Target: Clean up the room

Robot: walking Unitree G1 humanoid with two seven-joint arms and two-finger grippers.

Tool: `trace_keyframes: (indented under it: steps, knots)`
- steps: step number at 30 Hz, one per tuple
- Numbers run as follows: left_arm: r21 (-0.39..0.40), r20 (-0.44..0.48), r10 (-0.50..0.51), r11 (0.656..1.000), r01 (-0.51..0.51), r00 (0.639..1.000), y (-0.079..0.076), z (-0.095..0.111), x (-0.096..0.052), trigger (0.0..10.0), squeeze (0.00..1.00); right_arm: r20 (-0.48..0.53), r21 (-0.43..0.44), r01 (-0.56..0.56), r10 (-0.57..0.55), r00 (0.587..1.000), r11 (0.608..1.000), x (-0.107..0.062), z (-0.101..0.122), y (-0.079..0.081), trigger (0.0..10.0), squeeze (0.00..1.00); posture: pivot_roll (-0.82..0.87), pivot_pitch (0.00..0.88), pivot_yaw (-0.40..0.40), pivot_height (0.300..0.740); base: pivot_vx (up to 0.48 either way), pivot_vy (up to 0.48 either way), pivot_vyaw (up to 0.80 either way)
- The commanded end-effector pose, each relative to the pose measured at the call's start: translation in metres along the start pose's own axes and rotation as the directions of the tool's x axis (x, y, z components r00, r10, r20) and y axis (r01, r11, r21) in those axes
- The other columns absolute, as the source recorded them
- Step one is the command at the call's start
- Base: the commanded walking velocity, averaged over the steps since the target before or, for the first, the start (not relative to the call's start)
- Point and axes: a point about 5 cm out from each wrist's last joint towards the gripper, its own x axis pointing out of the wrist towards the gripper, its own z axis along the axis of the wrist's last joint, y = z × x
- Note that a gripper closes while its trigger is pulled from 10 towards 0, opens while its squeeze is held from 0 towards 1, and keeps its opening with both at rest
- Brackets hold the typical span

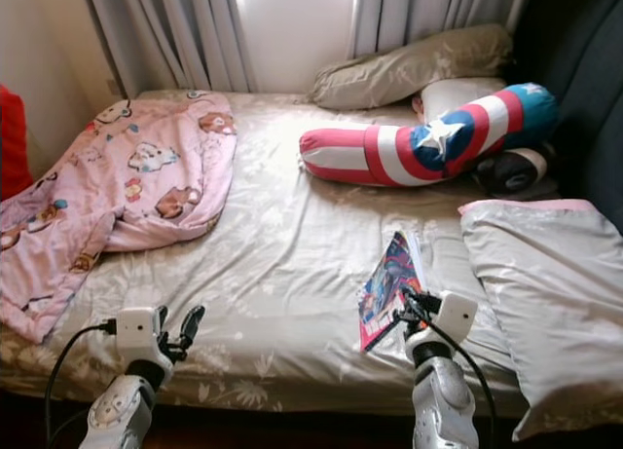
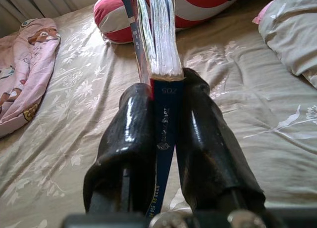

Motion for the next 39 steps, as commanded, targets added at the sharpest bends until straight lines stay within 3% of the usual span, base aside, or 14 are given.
trace_keyframes:
  steps: [1,17,39]
  knots:
    - [0.0,-0.003,-0.002,1.0,0.002,1.0,0.001,0.0006,0.0001,10.0,0.0,0.056,-0.016,0.007,-0.006,0.998,1.0,0.0039,0.0121,-0.0022,10.0,0.0,0.14,0.002,-0.015,0.706,0.27,0.0,0.0]
    - [0.01,-0.008,-0.008,1.0,0.008,1.0,0.0025,0.0011,-0.0013,10.0,0.0,0.056,-0.045,0.022,-0.02,0.998,0.999,0.0024,0.0113,-0.0048,10.0,0.0,0.15,0.022,-0.005,0.706,0.28,0.0,0.0]
    - [0.016,-0.008,-0.016,1.0,0.016,1.0,0.0025,0.0017,-0.002,10.0,0.0,0.054,-0.06,0.019,-0.016,0.998,0.998,0.0032,0.0126,-0.0079,10.0,0.0,0.15,0.021,-0.006,0.706,0.044,0.0,0.0]
